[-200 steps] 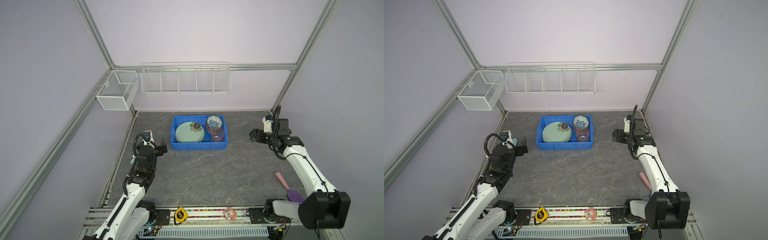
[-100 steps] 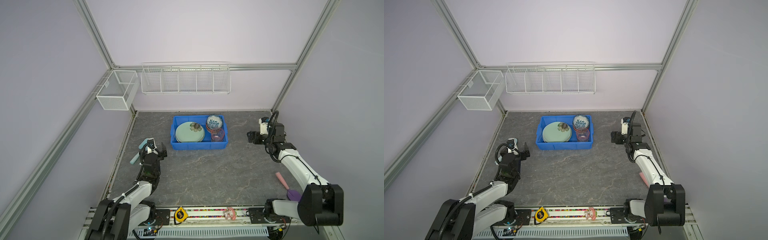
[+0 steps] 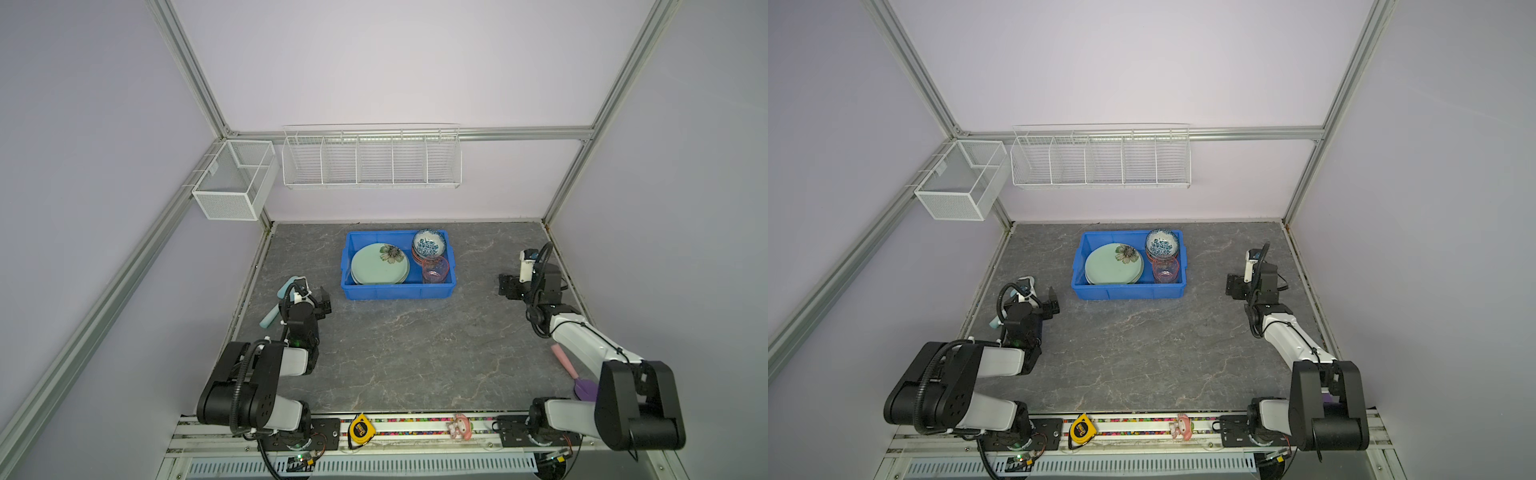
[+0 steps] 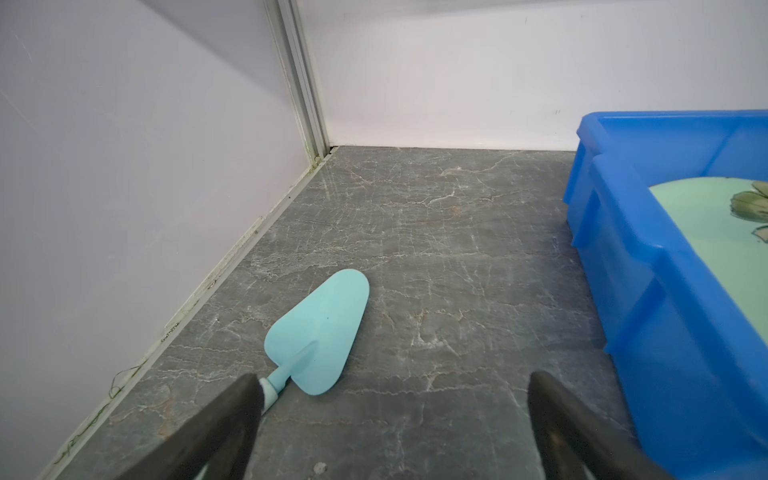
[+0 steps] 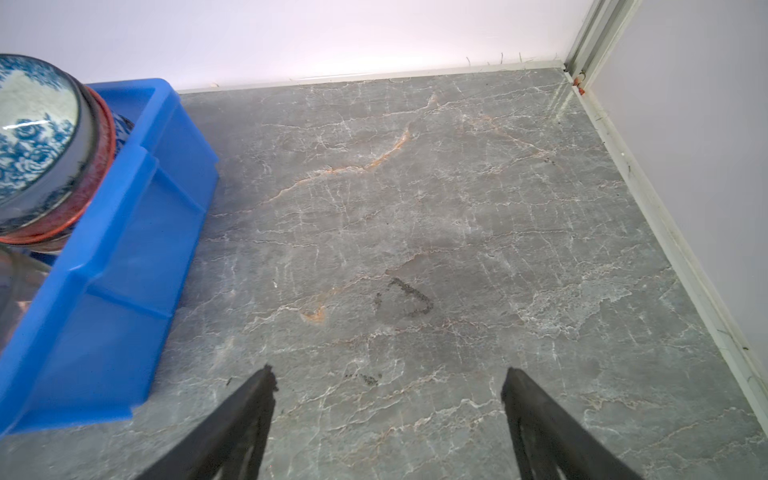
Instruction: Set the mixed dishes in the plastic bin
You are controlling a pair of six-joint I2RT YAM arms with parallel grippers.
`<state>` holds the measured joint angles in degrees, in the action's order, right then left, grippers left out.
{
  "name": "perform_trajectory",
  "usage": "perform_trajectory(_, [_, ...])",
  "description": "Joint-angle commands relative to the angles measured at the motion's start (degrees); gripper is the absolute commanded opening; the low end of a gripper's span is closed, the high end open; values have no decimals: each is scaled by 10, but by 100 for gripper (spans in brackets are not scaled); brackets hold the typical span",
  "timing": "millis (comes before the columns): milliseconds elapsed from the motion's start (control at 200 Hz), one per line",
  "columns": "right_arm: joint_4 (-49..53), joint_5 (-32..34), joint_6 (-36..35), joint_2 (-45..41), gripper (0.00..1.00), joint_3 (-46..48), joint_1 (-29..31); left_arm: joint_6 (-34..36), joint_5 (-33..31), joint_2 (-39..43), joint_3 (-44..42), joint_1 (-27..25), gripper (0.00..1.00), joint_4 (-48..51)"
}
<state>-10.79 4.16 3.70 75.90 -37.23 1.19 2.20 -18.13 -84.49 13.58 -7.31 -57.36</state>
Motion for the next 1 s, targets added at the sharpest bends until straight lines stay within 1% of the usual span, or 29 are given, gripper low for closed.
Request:
perform_trajectory(0, [-84, 13, -35, 28, 88, 24, -3, -6, 41, -27, 20, 13, 99, -51])
perform_trajectory(95, [-156, 17, -51, 55, 88, 50, -5, -10, 54, -49, 26, 22, 99, -75])
perform_trajectory(165, [-213, 3, -54, 77, 88, 69, -13, -21, 65, -39, 37, 32, 99, -35])
perform_trajectory(260, [-290, -1, -51, 109, 88, 96, -17, -26, 79, -43, 54, 44, 99, -9])
perform_trajectory(315, [-259, -6, -48, 100, 89, 90, -21, -30, 86, -39, 68, 48, 99, 23])
perform_trajectory(365, [-282, -15, -45, 103, 89, 97, -26, -32, 92, -40, 83, 51, 99, 50])
perform_trajectory(415, [-269, -19, -44, 100, 88, 95, -27, -35, 93, -39, 98, 53, 99, 80])
perform_trajectory(480, [-292, -36, -52, 98, 88, 107, -27, -34, 95, -39, 97, 54, 99, 76])
perform_trajectory(545, [-366, -49, -63, 104, 88, 148, -25, -34, 95, -40, 96, 54, 99, 74])
perform_trajectory(590, [-496, -56, -69, 133, 88, 192, -22, -34, 95, -40, 96, 54, 99, 74])
perform_trajectory(610, [-515, -54, -68, 135, 88, 202, -22, -34, 94, -40, 96, 54, 99, 73])
perform_trajectory(645, [-486, -43, -66, 121, 88, 200, -22, -33, 95, -40, 96, 54, 99, 73])
perform_trajectory(675, [-435, -34, -58, 110, 88, 184, -23, -33, 95, -40, 96, 54, 99, 73])
perform_trajectory(720, [-396, -31, -54, 122, 88, 153, -25, -33, 95, -41, 95, 54, 99, 72])
perform_trajectory(995, [-393, -29, -56, 120, 88, 153, -25, -31, 95, -43, 93, 54, 99, 65])
